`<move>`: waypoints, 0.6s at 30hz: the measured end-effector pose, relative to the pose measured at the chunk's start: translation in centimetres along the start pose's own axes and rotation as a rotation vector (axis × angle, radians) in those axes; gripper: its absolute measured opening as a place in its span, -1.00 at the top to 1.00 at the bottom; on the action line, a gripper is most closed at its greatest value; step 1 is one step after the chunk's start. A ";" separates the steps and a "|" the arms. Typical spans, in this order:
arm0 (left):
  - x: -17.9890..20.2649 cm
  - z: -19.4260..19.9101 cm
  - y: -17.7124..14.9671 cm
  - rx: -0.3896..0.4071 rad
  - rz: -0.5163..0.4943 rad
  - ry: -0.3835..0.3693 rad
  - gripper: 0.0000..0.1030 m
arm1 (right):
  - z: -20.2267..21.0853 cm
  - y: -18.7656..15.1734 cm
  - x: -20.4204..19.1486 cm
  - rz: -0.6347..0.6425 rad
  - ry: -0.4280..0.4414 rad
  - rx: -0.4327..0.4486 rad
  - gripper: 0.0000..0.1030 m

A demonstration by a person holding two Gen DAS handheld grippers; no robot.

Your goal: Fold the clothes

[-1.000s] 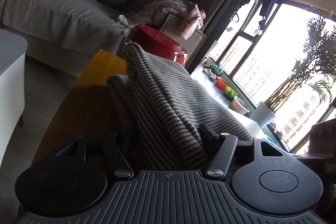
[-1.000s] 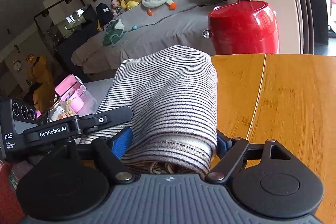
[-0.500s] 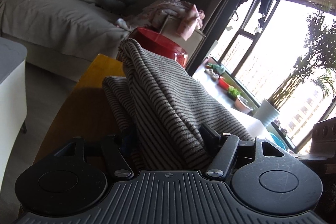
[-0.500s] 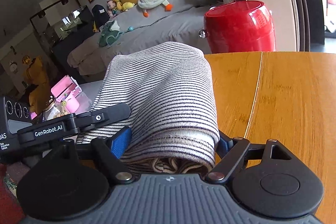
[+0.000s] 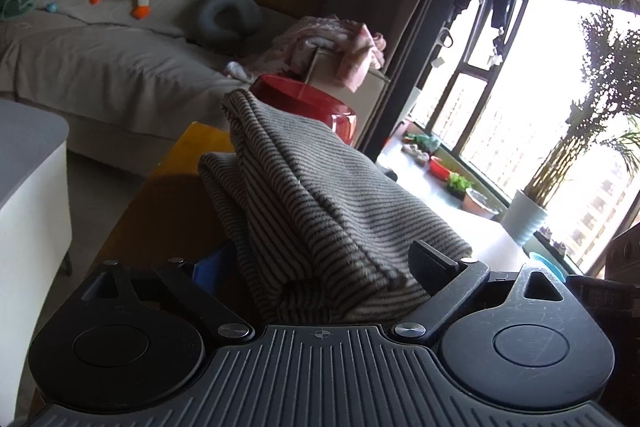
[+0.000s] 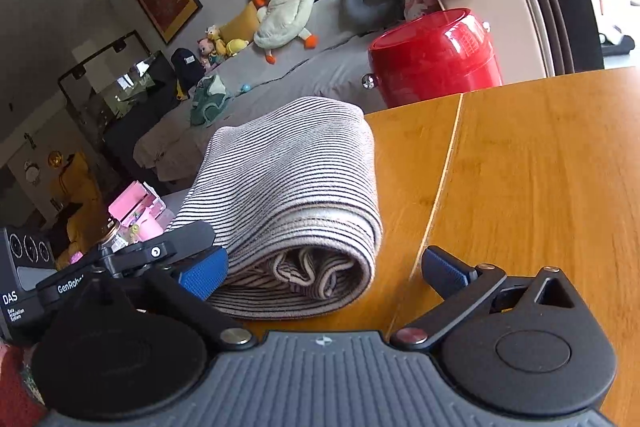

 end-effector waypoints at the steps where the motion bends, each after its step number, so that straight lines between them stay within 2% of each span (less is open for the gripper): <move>1: 0.0 0.4 -0.3 -0.010 0.019 0.016 -0.92 | 0.5 0.0 0.2 -0.008 -0.004 0.006 -1.00; 4: -0.2 1.7 -1.6 -0.062 0.091 0.068 -0.93 | 2.1 -0.3 0.6 -0.019 -0.010 0.014 -1.00; 10: 2.8 4.6 -3.6 -0.085 0.010 0.122 -1.00 | 5.2 -1.7 0.1 0.049 0.005 -0.028 -1.00; 15: 5.2 6.1 -5.1 -0.096 -0.040 0.185 -1.00 | 7.1 -2.7 -0.2 0.222 -0.125 -0.075 -1.00; 18: 6.3 6.5 -5.7 -0.116 -0.092 0.231 -1.00 | 7.5 -3.0 0.4 0.285 -0.213 -0.088 -1.00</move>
Point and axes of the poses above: each gripper's, at about its wrist camera, not at the fingertips, and z roughly against the way its jaws point, x to its right, y to its top, the point moved 7 cm from there along -z, roughly the way its jaws point, and after that the axes turned 12 degrees about x, right-handed, at the moved point
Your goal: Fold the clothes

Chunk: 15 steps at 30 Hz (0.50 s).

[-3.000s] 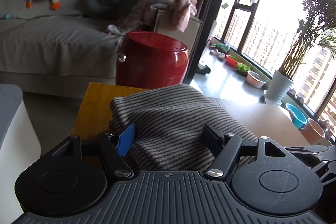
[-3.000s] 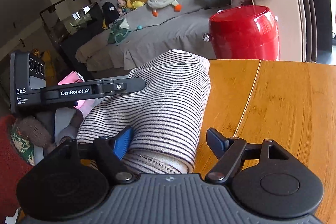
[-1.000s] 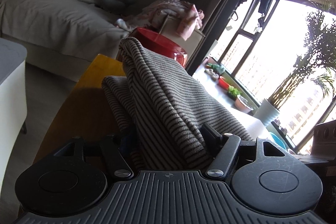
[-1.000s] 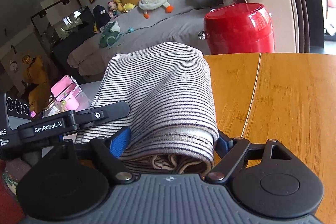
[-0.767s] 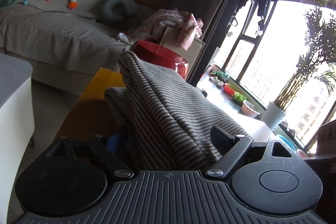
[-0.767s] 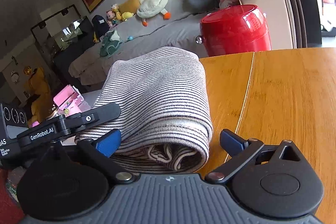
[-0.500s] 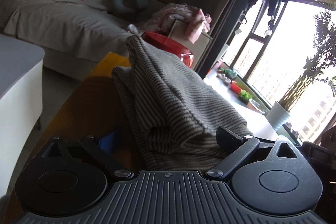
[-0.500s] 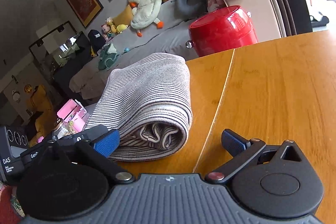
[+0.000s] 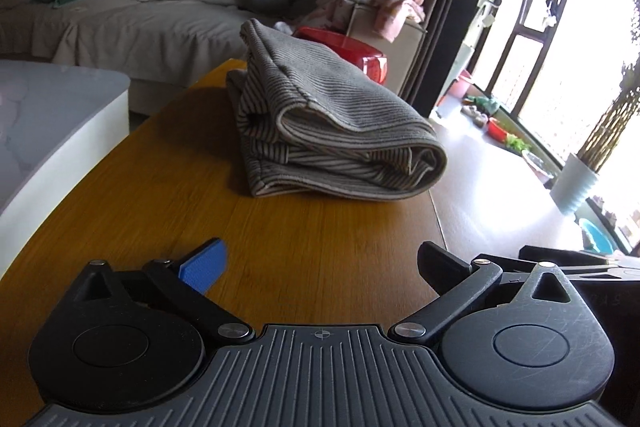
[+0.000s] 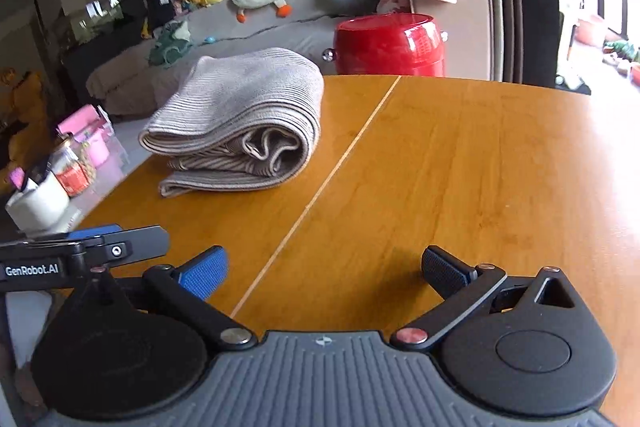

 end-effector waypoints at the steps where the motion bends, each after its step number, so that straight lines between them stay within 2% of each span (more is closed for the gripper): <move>1: 0.3 0.2 -0.2 -0.006 -0.018 0.017 -1.00 | 0.0 -0.1 0.3 0.013 -0.027 -0.005 -1.00; 7: 1.7 -0.3 -1.1 -0.068 -0.181 0.126 -1.00 | 0.0 -1.0 1.3 0.112 -0.166 -0.049 -1.00; 15: 2.2 0.0 -1.3 -0.064 -0.165 0.217 -1.00 | 0.3 -1.0 1.9 0.094 -0.184 -0.041 -1.00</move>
Point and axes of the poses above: each gripper's, at about its wrist camera, not at the fingertips, and z roughly against the way its jaws point, x to its right, y to its top, the point moved 7 cm from there along -z, roughly the way its jaws point, and after that the axes turned 12 degrees about x, right-handed, at the moved point
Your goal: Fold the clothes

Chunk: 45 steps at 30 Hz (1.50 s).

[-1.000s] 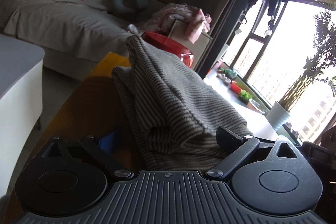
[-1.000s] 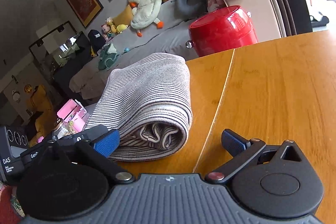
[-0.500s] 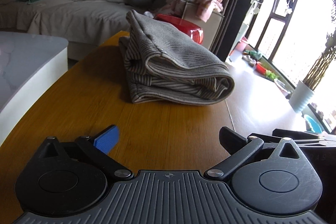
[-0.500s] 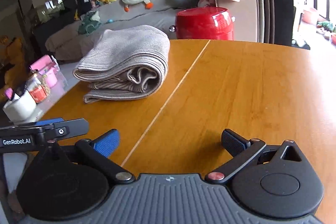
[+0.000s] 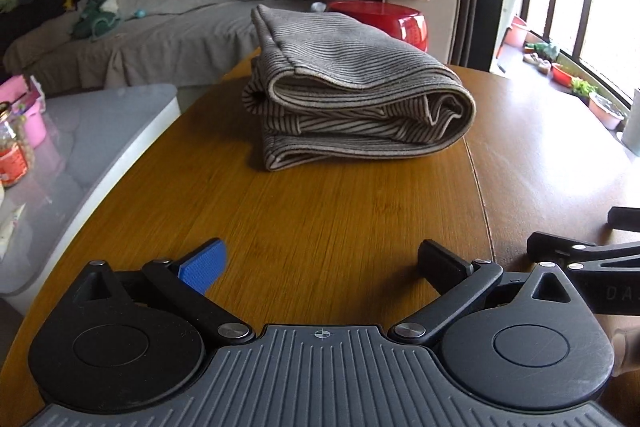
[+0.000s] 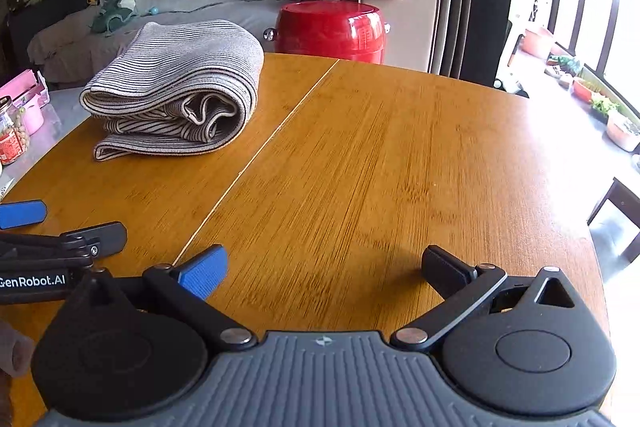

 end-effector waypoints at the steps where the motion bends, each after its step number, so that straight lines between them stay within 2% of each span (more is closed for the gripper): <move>1: 0.0 0.0 0.0 0.001 0.001 0.001 -1.00 | 0.0 0.0 0.0 0.000 0.000 0.001 -1.00; 45: 0.3 -0.3 0.3 0.010 0.011 -0.009 -1.00 | -0.1 0.2 0.2 0.007 0.013 0.006 -1.00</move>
Point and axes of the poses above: each gripper's, at about its wrist camera, not at the fingertips, and z roughly against the way its jaws point, x to its right, y to its top, the point moved 7 cm from there along -z, roughly the way its jaws point, and after that the axes turned 12 degrees about x, right-handed, at the moved point
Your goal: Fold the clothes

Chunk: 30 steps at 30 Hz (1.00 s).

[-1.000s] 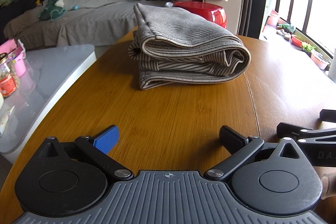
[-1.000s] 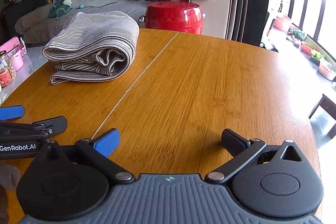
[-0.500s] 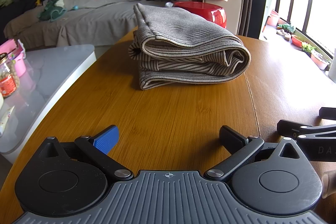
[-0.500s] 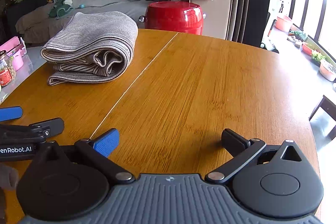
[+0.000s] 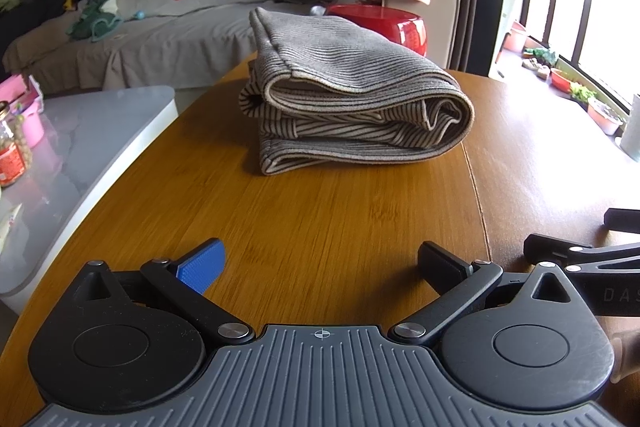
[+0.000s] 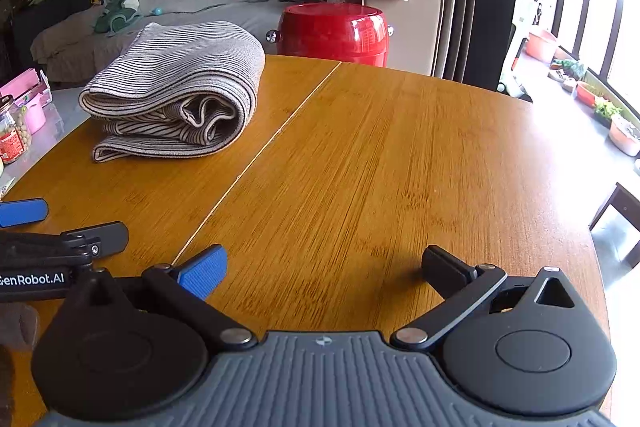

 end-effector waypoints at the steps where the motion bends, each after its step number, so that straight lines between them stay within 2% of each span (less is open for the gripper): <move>1: 0.0 0.0 0.0 0.000 0.001 0.000 -1.00 | 0.0 0.0 0.0 0.000 0.000 0.000 -1.00; 30: 0.3 -0.2 0.0 -0.005 -0.019 -0.016 -1.00 | 0.1 0.0 0.0 0.000 0.003 0.001 -1.00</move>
Point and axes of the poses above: each gripper's, at about its wrist camera, not at the fingertips, and z roughly against the way its jaws point, x to its right, y to its top, the point moved 7 cm from there along -z, roughly the way its jaws point, and after that the axes turned 12 degrees about x, right-handed, at the moved point
